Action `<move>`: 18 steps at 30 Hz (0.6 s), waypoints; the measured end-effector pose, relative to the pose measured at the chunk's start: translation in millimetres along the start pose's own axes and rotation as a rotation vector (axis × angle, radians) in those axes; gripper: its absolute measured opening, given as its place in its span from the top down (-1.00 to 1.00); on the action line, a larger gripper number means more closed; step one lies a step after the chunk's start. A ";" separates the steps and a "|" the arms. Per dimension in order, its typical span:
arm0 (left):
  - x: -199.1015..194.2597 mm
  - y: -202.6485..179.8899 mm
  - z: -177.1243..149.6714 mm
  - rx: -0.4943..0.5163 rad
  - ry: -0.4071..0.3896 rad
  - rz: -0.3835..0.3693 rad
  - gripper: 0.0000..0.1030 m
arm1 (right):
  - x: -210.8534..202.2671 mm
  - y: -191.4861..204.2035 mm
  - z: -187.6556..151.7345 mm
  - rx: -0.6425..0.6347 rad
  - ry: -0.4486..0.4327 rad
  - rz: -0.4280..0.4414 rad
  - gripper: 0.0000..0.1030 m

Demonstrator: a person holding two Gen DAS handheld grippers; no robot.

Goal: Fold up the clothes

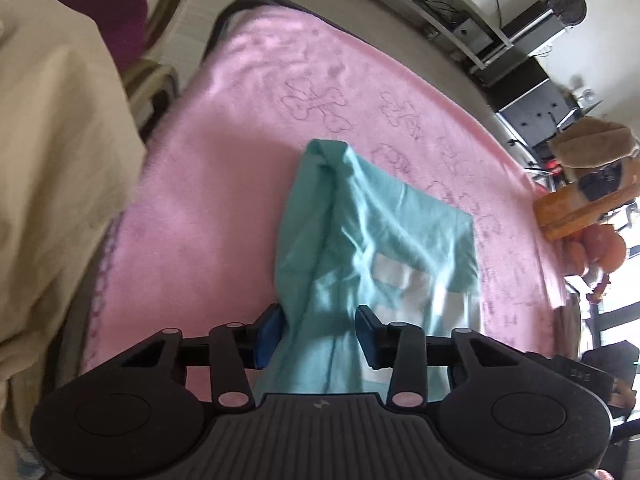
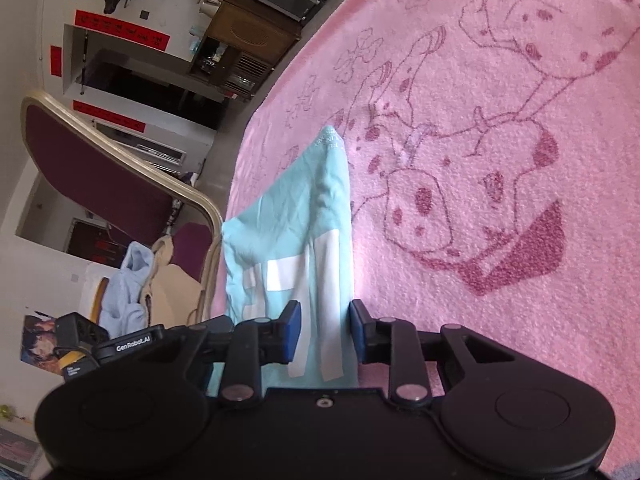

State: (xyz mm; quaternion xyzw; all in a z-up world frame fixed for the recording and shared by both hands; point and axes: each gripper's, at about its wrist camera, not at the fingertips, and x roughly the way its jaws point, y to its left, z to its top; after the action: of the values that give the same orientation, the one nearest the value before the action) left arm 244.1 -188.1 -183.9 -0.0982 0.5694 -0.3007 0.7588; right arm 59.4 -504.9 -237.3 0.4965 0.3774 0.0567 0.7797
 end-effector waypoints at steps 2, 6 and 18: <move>0.0 1.1 2.7 -0.010 -0.002 0.016 0.17 | 1.8 -2.6 1.7 0.010 0.002 0.018 0.47; 3.8 -4.0 5.6 -0.002 -0.004 0.001 -0.09 | 5.4 -7.7 5.2 0.044 -0.017 0.044 0.48; 10.3 -20.9 -1.1 0.051 -0.054 0.036 0.75 | 24.1 -3.2 12.1 0.049 -0.052 0.008 0.87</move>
State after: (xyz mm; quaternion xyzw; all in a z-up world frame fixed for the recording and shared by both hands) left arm 237.6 -210.4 -182.3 -0.0766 0.5426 -0.2986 0.7813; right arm 83.4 -504.2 -250.0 0.5181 0.3562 0.0377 0.7767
